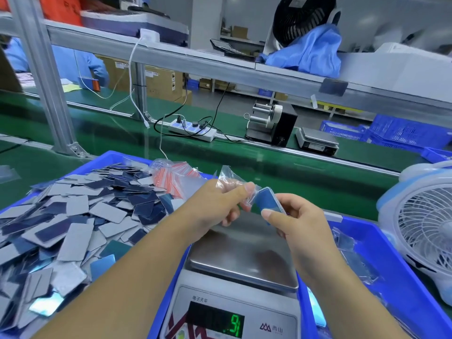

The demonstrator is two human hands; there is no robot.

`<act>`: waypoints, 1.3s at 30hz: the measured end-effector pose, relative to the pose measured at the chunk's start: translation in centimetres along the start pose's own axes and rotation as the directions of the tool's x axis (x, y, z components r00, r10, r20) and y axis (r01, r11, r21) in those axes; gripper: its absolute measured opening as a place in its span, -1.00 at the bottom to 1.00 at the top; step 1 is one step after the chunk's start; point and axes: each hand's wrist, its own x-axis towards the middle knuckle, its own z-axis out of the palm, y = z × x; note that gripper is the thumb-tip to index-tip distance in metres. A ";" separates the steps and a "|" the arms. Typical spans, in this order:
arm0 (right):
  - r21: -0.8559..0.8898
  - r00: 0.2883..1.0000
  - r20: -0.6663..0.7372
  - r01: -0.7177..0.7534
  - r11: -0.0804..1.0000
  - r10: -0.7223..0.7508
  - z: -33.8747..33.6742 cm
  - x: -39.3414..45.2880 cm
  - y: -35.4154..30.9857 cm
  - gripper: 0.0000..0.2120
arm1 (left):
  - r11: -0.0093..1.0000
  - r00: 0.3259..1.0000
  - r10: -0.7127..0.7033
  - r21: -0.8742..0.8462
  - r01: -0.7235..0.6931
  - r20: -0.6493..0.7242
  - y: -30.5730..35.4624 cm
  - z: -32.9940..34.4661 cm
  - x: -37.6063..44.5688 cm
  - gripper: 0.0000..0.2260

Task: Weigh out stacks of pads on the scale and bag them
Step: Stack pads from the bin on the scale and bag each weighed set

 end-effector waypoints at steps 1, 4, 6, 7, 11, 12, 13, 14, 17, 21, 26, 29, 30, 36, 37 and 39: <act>-0.022 1.000 -0.008 0.016 1.000 -0.016 0.0 0.0 0.0 -0.71 | 1.000 1.000 0.006 0.014 -0.006 -0.005 0.0 0.1 0.0 -0.76; -0.053 0.998 0.003 0.059 0.997 -0.059 0.3 -0.2 -0.2 -0.67 | 0.999 1.000 0.020 0.049 -0.020 -0.011 0.1 0.2 -0.2 -0.80; -0.070 0.997 0.010 0.082 0.994 -0.081 0.5 -0.4 -0.3 -0.67 | 0.999 0.999 0.035 0.036 -0.034 -0.009 0.2 0.3 -0.3 -0.79; -0.069 0.996 0.012 0.088 0.994 -0.087 0.5 -0.4 -0.3 -0.68 | 0.999 0.999 0.041 0.030 -0.041 -0.008 0.3 0.3 -0.3 -0.77; 0.010 0.997 0.029 0.071 0.997 -0.072 0.5 -0.4 -0.4 -0.74 | 0.999 0.998 0.047 0.005 -0.047 0.028 0.4 0.3 -0.4 -0.74; 0.043 0.997 0.035 0.065 0.997 -0.067 0.4 -0.4 -0.4 -0.75 | 0.999 0.998 0.042 0.002 -0.042 0.050 0.4 0.2 -0.4 -0.73; 0.064 0.997 0.043 0.062 0.996 -0.065 0.4 -0.4 -0.4 -0.76 | 0.999 0.997 0.035 0.004 -0.036 0.075 0.4 0.2 -0.5 -0.72; 0.072 0.997 0.054 0.059 0.996 -0.063 0.3 -0.4 -0.5 -0.76 | 0.999 0.995 0.031 0.011 -0.032 0.097 0.4 0.2 -0.5 -0.72; 0.074 0.995 0.100 0.011 0.997 -0.018 0.1 -0.4 -0.4 -0.77 | 0.999 0.993 0.032 0.033 -0.036 0.113 0.2 0.1 -0.5 -0.83; 0.095 0.978 0.164 -0.142 0.985 0.125 -0.1 -0.3 -0.3 -0.71 | 0.996 0.981 0.067 0.042 -0.076 0.183 0.0 -0.3 -0.4 -0.98; 0.167 0.977 0.156 -0.169 0.971 0.144 -0.4 -0.1 -0.5 -0.59 | 0.991 0.952 0.065 0.090 -0.096 0.298 0.0 -0.3 -0.7 -0.90; 0.291 0.981 0.160 -0.156 0.944 0.113 -0.4 -0.2 -0.6 -0.56 | 0.991 0.966 0.128 -0.060 -0.117 0.227 0.1 0.1 -0.6 -0.97; 0.336 0.983 0.147 -0.153 0.929 0.109 -0.4 -0.1 -0.6 -0.59 | 0.987 0.978 0.126 -0.122 -0.106 0.164 0.2 0.1 -0.4 -0.98; 0.437 0.992 0.082 -0.120 0.891 0.094 0.0 -0.1 -0.5 -0.80 | 0.972 0.993 0.086 -0.228 -0.065 0.081 0.2 0.2 -0.3 -0.95; 0.445 0.995 0.069 -0.099 0.890 0.076 0.3 -0.2 -0.4 -0.77 | 0.977 0.991 0.081 -0.203 -0.058 0.105 0.1 0.4 -0.4 -0.97; 0.476 0.997 0.059 -0.063 0.877 0.039 0.7 -0.4 -0.4 -0.70 | 0.985 0.987 0.080 -0.160 -0.057 0.141 -0.2 1.1 -0.7 -0.95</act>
